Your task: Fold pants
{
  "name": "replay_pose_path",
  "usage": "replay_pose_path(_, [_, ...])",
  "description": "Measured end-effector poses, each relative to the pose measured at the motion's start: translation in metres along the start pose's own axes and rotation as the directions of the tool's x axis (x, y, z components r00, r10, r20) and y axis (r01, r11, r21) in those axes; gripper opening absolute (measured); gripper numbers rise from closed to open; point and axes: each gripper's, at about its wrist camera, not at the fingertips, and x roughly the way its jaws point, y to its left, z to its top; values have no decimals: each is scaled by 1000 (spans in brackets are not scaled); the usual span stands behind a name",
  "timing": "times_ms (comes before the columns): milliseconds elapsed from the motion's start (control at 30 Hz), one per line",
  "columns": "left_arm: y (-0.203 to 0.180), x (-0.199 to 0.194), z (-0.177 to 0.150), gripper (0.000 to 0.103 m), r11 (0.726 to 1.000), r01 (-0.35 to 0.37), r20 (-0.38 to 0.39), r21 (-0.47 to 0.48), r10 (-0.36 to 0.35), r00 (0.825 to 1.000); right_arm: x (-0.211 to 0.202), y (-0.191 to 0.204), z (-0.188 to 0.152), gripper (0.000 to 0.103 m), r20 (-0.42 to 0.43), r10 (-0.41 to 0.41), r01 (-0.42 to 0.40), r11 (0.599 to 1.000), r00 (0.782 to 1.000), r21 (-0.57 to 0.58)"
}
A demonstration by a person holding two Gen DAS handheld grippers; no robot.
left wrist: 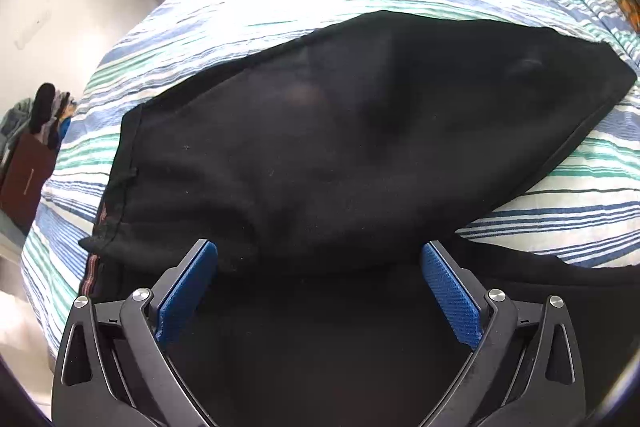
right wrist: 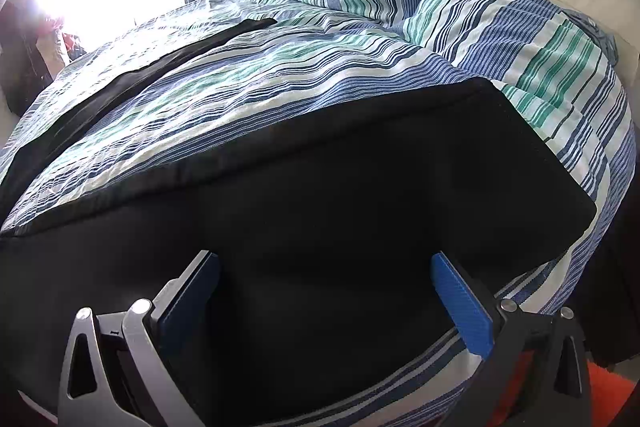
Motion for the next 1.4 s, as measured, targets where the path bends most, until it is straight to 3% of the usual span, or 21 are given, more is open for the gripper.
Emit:
replay_pose_path(267, [1, -5, 11, 102, 1000, 19, -5, -8, -19, 1000, -1, 0, 0, 103, -2, -6, 6, 1000, 1000, -5])
replay_pose_path(367, [7, -13, 29, 102, 998, 59, 14, -35, -59, 998, -12, 2, 12, 103, -53, -32, 31, 999, 998, -12])
replay_pose_path(433, [13, -17, 48, 102, 996, 64, 51, -59, -61, 997, -28, 10, 23, 103, -42, -34, 33, 999, 999, -20])
replay_pose_path(533, [23, -3, 75, 102, 993, 46, 81, -109, -37, 996, -50, 44, 57, 103, 18, 70, -68, 993, 997, -94])
replay_pose_path(600, [26, 27, 80, 102, 992, 14, 41, -126, -9, 999, -52, 80, 88, 103, 24, 176, -169, 970, 984, -177])
replay_pose_path(700, [31, 77, 60, 103, 987, 4, -55, -159, -13, 998, -36, 148, 136, 103, -11, 328, -315, 896, 944, -312])
replay_pose_path(800, [32, 76, 37, 102, 984, 40, 70, -174, -28, 997, -8, 223, 176, 103, -58, 440, -420, 798, 896, -433])
replay_pose_path(900, [30, 76, 34, 103, 986, 24, 82, -165, -10, 997, 29, 299, 196, 103, -139, 511, -504, 699, 848, -507])
replay_pose_path(1000, [30, 75, 30, 103, 984, 36, 97, -173, -19, 995, 72, 362, 184, 103, -303, 558, -621, 564, 772, -545])
replay_pose_path(1033, [30, 75, 29, 103, 984, 36, 101, -173, -18, 995, 89, 376, 174, 102, -354, 541, -635, 527, 763, -565])
replay_pose_path(1133, [31, 73, 23, 103, 984, 40, 116, -175, -19, 993, 135, 379, 167, 101, -422, 481, -631, 458, 769, -627])
replay_pose_path(1200, [29, 74, 23, 103, 983, 42, 123, -176, -20, 992, 171, 345, 183, 101, -394, 425, -572, 481, 815, -665])
replay_pose_path(1233, [29, 74, 22, 103, 983, 43, 126, -177, -21, 992, 192, 321, 198, 101, -369, 384, -529, 523, 846, -668])
replay_pose_path(1300, [27, 74, 22, 103, 983, 44, 133, -178, -20, 991, 233, 258, 241, 101, -320, 312, -447, 661, 894, -603])
replay_pose_path(1367, [26, 74, 21, 103, 983, 44, 139, -179, -19, 990, 271, 183, 286, 101, -271, 198, -309, 827, 942, -470])
replay_pose_path(1400, [25, 74, 21, 102, 983, 44, 140, -179, -19, 990, 283, 149, 304, 101, -263, 135, -233, 892, 955, -388])
